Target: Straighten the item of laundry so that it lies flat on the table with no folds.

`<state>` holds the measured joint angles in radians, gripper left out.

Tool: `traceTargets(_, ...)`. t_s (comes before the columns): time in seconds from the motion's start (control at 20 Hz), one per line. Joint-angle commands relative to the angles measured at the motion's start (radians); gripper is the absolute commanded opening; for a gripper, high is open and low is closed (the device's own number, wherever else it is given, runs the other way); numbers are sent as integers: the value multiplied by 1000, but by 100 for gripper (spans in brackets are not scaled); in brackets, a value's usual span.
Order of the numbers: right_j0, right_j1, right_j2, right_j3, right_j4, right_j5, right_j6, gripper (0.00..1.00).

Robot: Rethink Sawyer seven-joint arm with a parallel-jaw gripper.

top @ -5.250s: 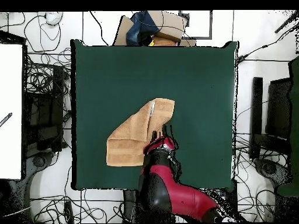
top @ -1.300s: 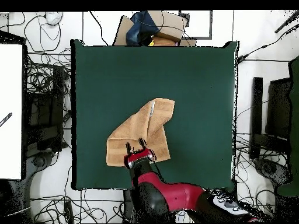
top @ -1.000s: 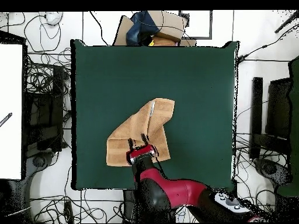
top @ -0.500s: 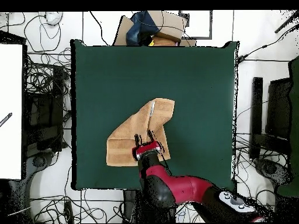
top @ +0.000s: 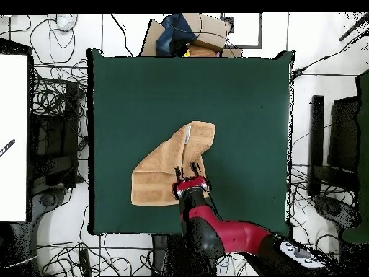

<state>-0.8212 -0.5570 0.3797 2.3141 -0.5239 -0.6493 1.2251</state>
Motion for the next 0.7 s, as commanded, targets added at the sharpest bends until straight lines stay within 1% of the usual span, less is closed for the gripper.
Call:
traceTargets(0.05,1,85,-10,-69,40,-10,291,100)
traceTargets(0.25,-2,95,-39,-42,68,-9,295,100)
traceTargets(0.5,16,129,-104,-19,83,-37,289,100)
traceTargets(0.6,4,145,-108,-5,75,-63,303,100)
traceTargets(0.7,-24,152,-91,27,50,-106,327,100)
